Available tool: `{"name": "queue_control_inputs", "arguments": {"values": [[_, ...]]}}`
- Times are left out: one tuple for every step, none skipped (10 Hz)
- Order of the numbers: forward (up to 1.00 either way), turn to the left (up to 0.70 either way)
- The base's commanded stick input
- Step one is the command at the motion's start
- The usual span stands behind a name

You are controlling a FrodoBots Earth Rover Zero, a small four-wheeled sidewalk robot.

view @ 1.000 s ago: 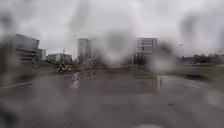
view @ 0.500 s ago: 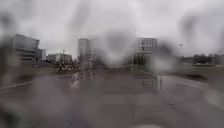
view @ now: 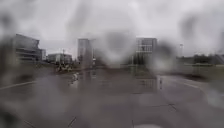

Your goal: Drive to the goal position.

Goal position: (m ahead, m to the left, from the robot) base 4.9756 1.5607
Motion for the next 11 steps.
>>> {"name": "queue_control_inputs", "arguments": {"values": [[0.07, 0.0], [0.07, 0.0], [0.07, 0.0], [0.07, 0.0], [0.07, 0.0], [0.07, 0.0], [0.07, 0.0], [0.07, 0.0], [0.07, 0.0], [0.07, 0.0], [0.07, 0.0]]}}
